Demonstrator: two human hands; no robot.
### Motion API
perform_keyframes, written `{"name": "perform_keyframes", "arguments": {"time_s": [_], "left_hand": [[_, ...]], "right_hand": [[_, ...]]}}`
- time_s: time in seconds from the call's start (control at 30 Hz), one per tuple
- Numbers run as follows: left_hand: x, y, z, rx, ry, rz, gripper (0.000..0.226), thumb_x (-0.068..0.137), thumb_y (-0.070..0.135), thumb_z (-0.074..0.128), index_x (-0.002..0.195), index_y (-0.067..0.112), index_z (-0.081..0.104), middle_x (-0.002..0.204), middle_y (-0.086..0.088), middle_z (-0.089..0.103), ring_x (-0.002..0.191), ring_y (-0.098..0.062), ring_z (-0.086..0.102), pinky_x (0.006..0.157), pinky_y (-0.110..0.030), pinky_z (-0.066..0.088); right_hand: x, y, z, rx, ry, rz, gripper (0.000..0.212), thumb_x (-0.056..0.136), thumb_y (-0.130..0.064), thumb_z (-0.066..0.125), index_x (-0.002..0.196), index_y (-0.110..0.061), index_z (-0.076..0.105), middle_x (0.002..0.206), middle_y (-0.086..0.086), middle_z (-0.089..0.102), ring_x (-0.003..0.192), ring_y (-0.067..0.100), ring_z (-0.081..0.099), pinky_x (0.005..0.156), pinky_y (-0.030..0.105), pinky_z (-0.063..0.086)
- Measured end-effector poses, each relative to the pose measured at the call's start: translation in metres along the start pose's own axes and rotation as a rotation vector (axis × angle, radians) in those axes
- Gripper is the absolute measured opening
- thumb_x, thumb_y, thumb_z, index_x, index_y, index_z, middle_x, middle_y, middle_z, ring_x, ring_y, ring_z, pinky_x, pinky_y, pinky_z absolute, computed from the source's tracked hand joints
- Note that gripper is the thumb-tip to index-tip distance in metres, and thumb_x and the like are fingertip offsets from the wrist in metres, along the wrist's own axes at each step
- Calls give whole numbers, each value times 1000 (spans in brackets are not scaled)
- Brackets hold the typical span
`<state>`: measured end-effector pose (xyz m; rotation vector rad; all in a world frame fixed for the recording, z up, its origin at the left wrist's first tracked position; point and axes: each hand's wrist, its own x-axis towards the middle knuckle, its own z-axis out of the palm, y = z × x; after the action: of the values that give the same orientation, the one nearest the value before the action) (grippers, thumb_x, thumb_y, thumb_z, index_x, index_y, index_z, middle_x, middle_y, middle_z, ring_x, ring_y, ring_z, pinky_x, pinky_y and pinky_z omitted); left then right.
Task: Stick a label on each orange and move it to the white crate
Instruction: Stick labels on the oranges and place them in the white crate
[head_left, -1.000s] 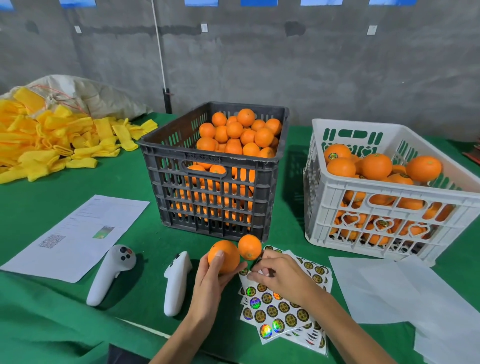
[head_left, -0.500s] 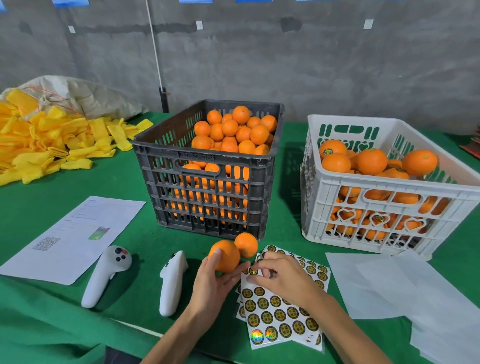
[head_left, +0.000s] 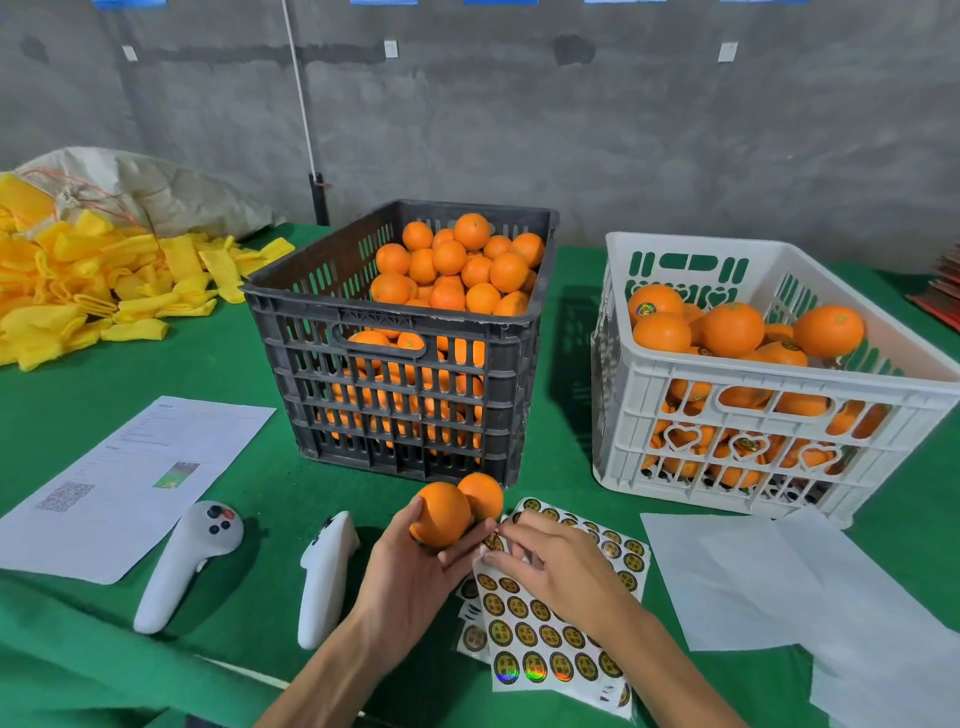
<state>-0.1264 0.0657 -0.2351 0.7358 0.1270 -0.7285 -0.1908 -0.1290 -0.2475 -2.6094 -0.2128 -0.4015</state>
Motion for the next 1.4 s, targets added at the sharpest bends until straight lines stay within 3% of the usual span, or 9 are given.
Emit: {"name": "perform_keyframes", "arguments": {"time_s": [0.17, 0.27, 0.57, 0.73, 0.87, 1.0, 1.13, 1.23, 1.4], "left_hand": [[-2, 2, 2, -38, -19, 35, 47, 101, 40, 54, 143, 20, 45, 127, -27, 68, 124, -44, 64, 92, -59, 59], [-1, 1, 1, -35, -21, 41, 51, 95, 40, 60, 142, 22, 46, 126, -25, 69, 124, -44, 64, 90, -57, 59], [4, -3, -2, 29, 56, 108, 49, 98, 43, 56, 141, 21, 48, 132, -29, 62, 107, -37, 73, 80, -52, 61], [-1, -4, -5, 281, 98, 207, 78, 67, 49, 90, 127, 11, 59, 109, -23, 67, 96, -35, 71, 84, -49, 61], [-4, -10, -3, 599, 175, 338, 87, 48, 38, 101, 122, 22, 58, 116, -15, 69, 94, -32, 76, 79, -41, 64], [-4, -15, -10, 839, 206, 468, 72, 64, 9, 98, 117, 34, 55, 112, -4, 65, 88, -22, 73, 69, -28, 61], [-2, -14, -16, 874, 208, 462, 70, 70, 1, 92, 117, 35, 53, 110, -6, 65, 83, -18, 74, 65, -24, 59], [-1, -14, -17, 819, 209, 429, 70, 66, 7, 94, 118, 33, 54, 110, -10, 67, 83, -23, 75, 66, -27, 60], [1, -15, -18, 754, 219, 395, 71, 58, 20, 93, 117, 32, 55, 108, -14, 69, 81, -30, 76, 68, -34, 62]], "right_hand": [[0, -9, -6, -133, -58, -17, 59, 106, -55, 27, 128, -16, 65, 97, -5, 56, 79, 14, 58, 71, 35, 51], [0, -10, -7, -143, -74, -40, 49, 110, -45, 29, 132, -17, 62, 101, -4, 58, 80, 14, 60, 72, 34, 51], [1, -4, 2, 247, 0, 103, 23, 103, -43, 56, 115, -34, 73, 99, -22, 63, 93, 4, 61, 79, 26, 50], [2, -4, 5, 226, -21, 123, 26, 99, -48, 57, 116, -37, 73, 104, -25, 65, 95, -1, 60, 78, 25, 50], [7, -2, 6, 246, -59, 151, 22, 97, -48, 62, 117, -42, 71, 106, -25, 67, 95, 1, 62, 80, 30, 53], [9, 0, 8, 231, -75, 145, 20, 95, -49, 61, 113, -46, 70, 105, -30, 67, 90, -3, 61, 70, 20, 48], [11, -2, 8, 200, -57, 120, 32, 90, -56, 47, 113, -45, 66, 104, -27, 67, 84, 3, 62, 69, 28, 52], [8, -1, 8, 188, -62, 82, 25, 94, -54, 58, 117, -46, 64, 94, -22, 63, 68, 5, 55, 53, 16, 35], [8, -1, 8, 219, -30, 40, 24, 95, -47, 60, 115, -39, 71, 85, -24, 57, 70, 3, 52, 57, 16, 31]]}}
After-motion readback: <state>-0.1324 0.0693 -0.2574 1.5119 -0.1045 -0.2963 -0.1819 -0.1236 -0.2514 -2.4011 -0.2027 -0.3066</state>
